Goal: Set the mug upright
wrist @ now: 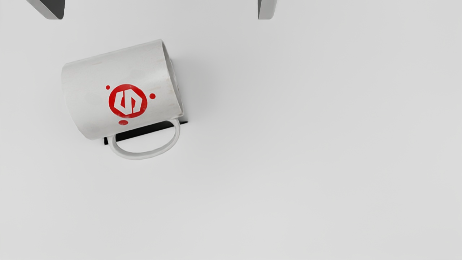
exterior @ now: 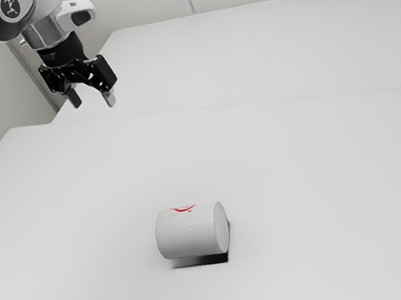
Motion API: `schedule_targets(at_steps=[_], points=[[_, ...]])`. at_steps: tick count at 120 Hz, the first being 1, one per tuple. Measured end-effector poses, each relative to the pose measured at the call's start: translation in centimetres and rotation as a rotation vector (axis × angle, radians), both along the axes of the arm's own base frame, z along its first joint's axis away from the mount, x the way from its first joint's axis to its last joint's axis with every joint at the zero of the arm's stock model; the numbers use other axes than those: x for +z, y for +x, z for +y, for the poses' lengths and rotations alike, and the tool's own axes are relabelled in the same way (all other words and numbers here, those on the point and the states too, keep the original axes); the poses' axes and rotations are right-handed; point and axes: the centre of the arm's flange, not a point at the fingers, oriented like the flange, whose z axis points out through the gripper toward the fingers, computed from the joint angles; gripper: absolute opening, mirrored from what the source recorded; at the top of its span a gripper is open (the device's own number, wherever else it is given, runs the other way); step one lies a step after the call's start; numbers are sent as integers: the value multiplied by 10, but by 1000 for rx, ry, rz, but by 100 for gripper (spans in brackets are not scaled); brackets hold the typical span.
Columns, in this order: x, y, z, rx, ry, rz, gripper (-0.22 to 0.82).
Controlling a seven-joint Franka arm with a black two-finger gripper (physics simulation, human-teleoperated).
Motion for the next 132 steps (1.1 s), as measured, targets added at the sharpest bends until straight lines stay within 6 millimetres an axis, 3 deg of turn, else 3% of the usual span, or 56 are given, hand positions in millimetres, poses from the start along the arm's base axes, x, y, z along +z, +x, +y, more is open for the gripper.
schedule_targets(at_steps=[25,61,77,107,132], points=[[-1,0,0,1,-2,-1,58],[-34,-22,0,13,-66,45,58],[-60,-30,0,23,-116,59,58],[-123,-42,18,73,-245,75,58],[-160,-47,17,81,-327,58,58]])
